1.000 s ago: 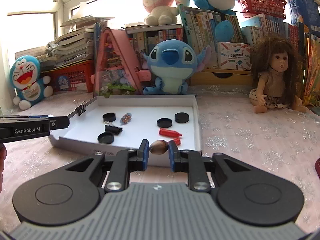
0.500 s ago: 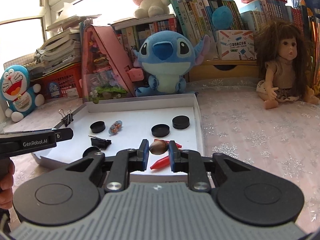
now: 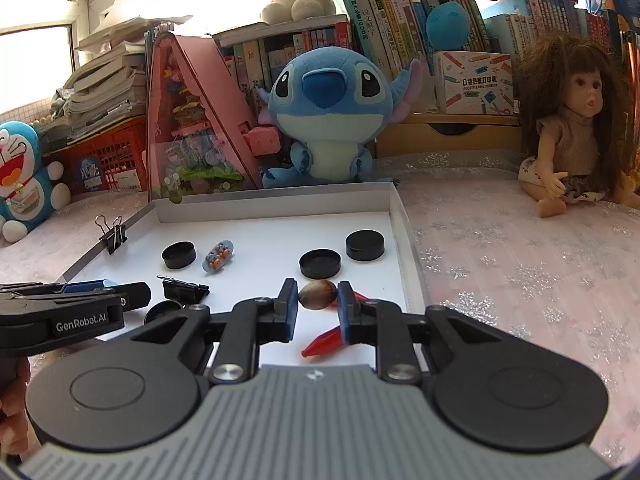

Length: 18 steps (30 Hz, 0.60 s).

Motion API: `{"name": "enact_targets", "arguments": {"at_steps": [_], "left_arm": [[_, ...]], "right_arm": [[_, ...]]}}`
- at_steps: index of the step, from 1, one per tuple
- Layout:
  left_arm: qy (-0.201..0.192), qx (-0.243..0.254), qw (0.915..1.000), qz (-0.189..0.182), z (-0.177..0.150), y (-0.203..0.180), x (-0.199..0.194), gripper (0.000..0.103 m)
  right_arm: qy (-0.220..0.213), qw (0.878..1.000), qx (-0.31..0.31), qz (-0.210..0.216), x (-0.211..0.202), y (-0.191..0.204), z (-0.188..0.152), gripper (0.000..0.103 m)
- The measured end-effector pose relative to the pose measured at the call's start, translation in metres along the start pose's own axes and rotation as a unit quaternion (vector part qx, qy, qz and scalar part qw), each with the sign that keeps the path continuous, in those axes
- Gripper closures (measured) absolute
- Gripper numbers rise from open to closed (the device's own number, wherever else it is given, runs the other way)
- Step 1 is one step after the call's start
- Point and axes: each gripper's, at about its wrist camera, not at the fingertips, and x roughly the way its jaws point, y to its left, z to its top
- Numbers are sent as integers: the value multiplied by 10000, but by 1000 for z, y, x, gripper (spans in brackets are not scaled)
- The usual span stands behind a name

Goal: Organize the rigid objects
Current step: 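Carry the blue hair clip and brown nut over the white tray with both tools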

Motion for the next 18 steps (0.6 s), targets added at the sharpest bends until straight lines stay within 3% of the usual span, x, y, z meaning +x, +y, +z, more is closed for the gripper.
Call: {"name": "enact_targets", "arguments": {"at_steps": [18], "left_arm": [[117,86,9999,62,0,-4,8,66]], "right_arm": [[278,9993,-209,-113,13,11,1,78]]}}
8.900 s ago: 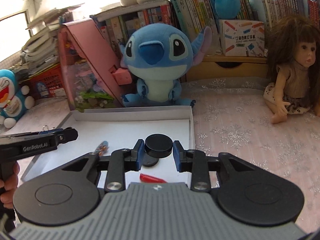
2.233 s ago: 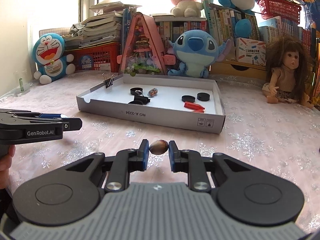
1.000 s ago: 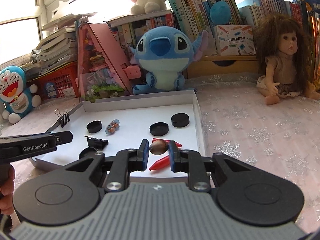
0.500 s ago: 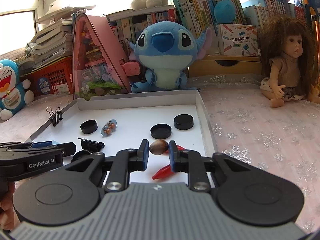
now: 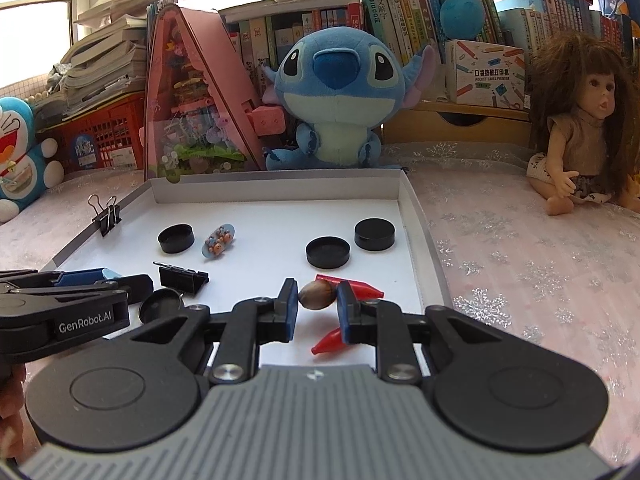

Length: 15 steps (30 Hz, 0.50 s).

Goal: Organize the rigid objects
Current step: 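Carry the blue hair clip and brown nut over the white tray with both tools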

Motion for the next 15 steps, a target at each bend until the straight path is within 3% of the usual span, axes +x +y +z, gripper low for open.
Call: {"name": "enact_targets", "arguments": {"at_steps": [15], "left_arm": [[6,36,10000,24,0,-1,1,66]], "right_arm": [[267,9996,9,-45,7,-1,2,78]]}}
